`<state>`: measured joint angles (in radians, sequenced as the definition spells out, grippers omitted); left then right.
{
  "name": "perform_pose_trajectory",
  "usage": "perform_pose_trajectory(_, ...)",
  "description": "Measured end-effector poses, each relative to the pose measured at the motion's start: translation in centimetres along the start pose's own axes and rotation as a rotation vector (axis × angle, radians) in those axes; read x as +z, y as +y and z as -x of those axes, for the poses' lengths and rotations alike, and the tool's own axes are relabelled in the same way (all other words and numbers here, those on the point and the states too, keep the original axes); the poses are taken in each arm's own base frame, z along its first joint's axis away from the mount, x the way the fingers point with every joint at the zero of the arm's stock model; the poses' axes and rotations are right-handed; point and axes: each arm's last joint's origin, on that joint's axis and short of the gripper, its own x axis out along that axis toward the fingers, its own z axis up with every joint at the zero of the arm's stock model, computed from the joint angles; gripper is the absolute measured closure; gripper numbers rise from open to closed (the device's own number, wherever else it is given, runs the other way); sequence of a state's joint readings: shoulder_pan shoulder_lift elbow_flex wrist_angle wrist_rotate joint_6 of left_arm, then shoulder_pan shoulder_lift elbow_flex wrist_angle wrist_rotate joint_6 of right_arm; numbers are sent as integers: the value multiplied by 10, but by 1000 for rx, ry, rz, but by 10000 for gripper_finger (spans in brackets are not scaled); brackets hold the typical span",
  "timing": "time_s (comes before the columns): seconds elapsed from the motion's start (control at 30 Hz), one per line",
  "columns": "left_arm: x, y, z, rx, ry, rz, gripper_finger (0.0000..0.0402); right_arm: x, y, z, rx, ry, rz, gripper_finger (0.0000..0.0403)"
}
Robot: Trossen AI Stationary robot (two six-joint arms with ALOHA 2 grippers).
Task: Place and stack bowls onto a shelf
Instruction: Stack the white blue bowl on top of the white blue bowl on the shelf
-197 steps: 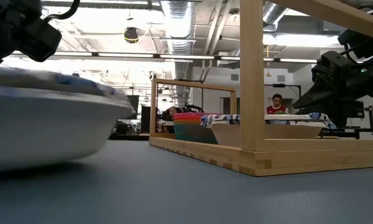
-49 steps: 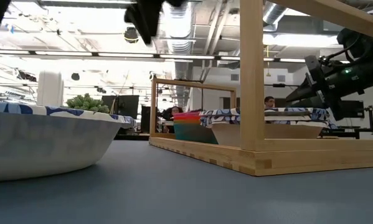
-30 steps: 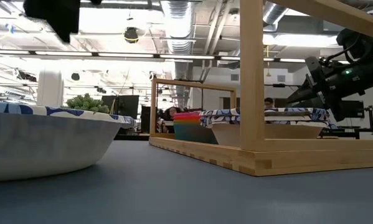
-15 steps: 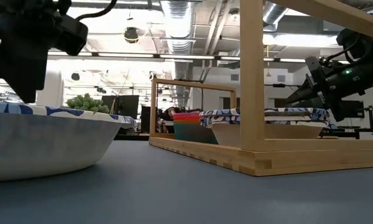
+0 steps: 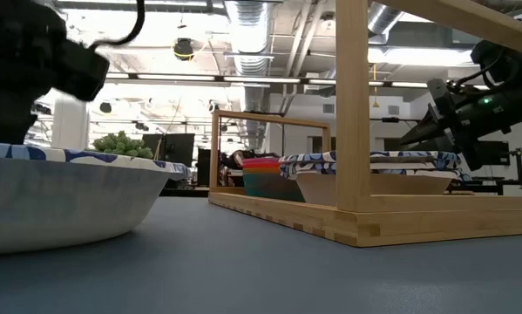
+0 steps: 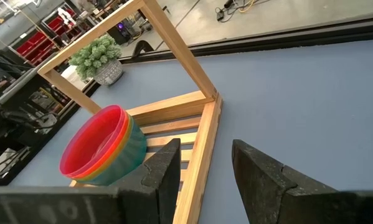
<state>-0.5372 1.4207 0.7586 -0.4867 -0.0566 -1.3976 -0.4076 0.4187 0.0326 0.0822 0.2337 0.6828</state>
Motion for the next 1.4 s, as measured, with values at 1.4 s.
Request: perform_pose_trajectory(1.4, 142, -21, 99, -234, -394, 320, 401, 0, 0, 0, 0, 2, -24, 232)
